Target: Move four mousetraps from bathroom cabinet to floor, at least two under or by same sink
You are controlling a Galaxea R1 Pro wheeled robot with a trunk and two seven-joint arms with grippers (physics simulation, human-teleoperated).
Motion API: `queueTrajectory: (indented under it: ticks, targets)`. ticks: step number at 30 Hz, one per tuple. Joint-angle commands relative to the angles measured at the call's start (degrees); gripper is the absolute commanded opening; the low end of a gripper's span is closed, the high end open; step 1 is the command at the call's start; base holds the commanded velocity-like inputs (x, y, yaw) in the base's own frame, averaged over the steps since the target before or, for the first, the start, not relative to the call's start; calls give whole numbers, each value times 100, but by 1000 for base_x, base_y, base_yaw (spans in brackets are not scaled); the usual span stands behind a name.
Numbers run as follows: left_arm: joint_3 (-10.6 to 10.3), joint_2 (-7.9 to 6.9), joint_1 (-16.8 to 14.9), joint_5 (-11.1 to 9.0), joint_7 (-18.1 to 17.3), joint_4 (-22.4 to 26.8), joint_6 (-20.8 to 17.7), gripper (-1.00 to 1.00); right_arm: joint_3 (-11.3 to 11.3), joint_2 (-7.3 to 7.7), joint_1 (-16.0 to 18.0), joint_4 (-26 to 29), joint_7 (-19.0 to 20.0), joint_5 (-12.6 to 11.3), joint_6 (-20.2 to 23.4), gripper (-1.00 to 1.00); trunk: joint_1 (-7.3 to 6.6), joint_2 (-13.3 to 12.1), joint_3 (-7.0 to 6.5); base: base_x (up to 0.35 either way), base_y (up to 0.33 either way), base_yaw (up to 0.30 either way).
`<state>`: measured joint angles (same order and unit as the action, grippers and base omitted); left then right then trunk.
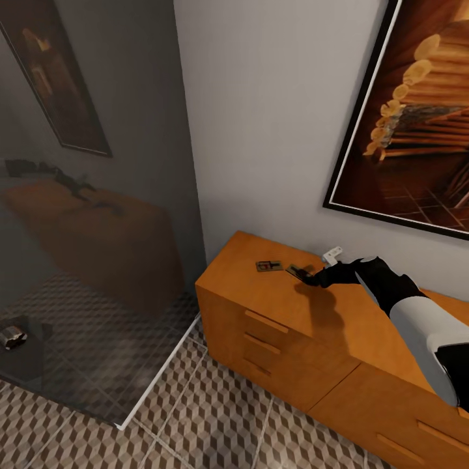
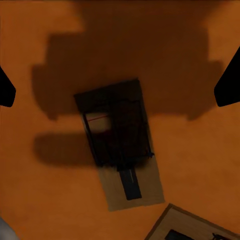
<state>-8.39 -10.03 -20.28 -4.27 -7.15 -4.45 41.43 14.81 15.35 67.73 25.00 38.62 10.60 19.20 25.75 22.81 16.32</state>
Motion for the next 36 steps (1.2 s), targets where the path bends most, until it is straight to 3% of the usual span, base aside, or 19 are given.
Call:
queueTrajectory:
  ticks: [1,12,19,27,36]
  targets:
    - [-31,1,-11,-48,-32,-24,32,100,6,3,3,-3,30,50,6,100,3,11,11,0,0,0]
    - [-31,1,-11,-48,-32,-24,32,100,22,-42,3,-164,37,76,-207,100,3,11,11,0,0,0]
    - [-31,1,-11,-48,-32,-24,32,100,26,-63,3,-244,431,98,-322,100,3,11,11,0,0,0]
    - [-31,1,-11,-48,-32,-24,32,100,23,-63,3,-262,495,394,-377,100,3,11,11,0,0,0]
    - [-31,1,-11,-48,-32,-23,32,100,22,-59,3,-357,497,432,-495,100,3,11,11,87,-2,0]
